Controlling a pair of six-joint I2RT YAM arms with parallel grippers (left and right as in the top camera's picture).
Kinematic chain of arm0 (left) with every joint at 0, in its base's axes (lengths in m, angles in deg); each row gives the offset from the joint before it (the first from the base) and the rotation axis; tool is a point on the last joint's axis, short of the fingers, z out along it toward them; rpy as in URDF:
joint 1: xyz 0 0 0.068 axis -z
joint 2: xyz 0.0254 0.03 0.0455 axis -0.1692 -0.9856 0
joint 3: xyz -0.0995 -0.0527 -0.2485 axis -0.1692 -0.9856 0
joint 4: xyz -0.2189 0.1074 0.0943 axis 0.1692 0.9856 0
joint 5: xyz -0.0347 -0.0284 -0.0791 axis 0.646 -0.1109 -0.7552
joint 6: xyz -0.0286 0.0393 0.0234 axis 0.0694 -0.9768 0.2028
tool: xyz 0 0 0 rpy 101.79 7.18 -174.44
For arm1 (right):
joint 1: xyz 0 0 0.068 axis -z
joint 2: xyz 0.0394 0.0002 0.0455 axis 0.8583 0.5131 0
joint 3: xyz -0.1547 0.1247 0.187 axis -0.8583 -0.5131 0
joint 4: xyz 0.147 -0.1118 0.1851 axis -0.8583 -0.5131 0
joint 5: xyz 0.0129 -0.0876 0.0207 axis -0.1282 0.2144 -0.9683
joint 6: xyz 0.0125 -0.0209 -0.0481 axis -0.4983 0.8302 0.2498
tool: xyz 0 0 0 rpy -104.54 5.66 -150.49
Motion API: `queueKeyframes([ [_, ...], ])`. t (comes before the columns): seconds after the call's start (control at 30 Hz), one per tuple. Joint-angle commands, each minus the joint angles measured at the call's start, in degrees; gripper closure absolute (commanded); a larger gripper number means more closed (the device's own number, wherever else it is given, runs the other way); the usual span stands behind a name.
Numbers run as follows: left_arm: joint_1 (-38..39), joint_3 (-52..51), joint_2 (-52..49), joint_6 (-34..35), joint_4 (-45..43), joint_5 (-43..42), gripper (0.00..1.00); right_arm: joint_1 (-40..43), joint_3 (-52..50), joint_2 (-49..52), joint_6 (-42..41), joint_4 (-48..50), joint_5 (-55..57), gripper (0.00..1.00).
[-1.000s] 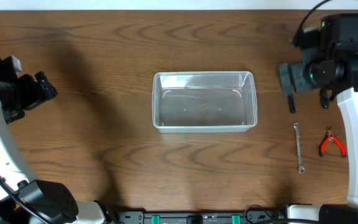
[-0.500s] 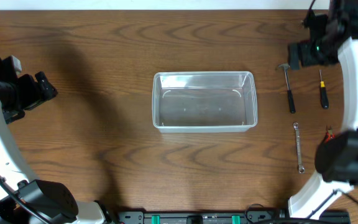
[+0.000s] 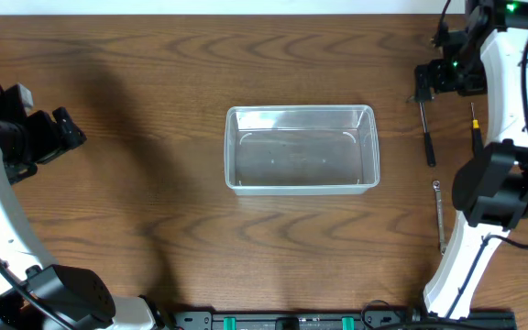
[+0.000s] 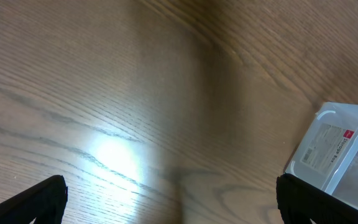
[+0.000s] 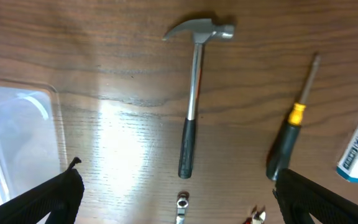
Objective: Pack container
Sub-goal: 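Move the right gripper up to the claw hammer, then lower the right gripper and grasp the claw hammer handle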
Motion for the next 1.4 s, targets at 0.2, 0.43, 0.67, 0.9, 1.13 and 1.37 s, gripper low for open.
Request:
queueKeyframes([
  [0.2, -0.2, 0.0, 0.0, -0.8, 0.5, -0.5, 0.02, 1.0, 1.0, 5.2, -3.0, 0.8, 1.9, 0.01],
  [0.43, -0.2, 0.0, 0.0, -0.8, 0.5, -0.5, 0.02, 0.7, 1.0, 7.1, -2.7, 2.9, 4.8, 0.01],
  [0.67, -0.2, 0.0, 0.0, -0.8, 0.8, -0.5, 0.02, 0.8, 1.0, 7.2, -2.7, 5.6, 4.5, 0.01],
  [0.9, -0.2, 0.0, 0.0, -0.8, 1.2, -0.5, 0.02, 0.8, 0.9, 10.1, -2.6, 5.0, 3.6, 0.01],
  [1.13, -0.2, 0.0, 0.0, -0.8, 1.2, -0.5, 0.02, 0.8, 0.9, 11.5, -1.2, 5.6, 1.9, 0.01],
  [1.37, -0.2, 0.0, 0.0, -0.8, 1.2, -0.5, 0.02, 0.8, 0.9, 12.2, -1.8, 6.6, 1.9, 0.01],
])
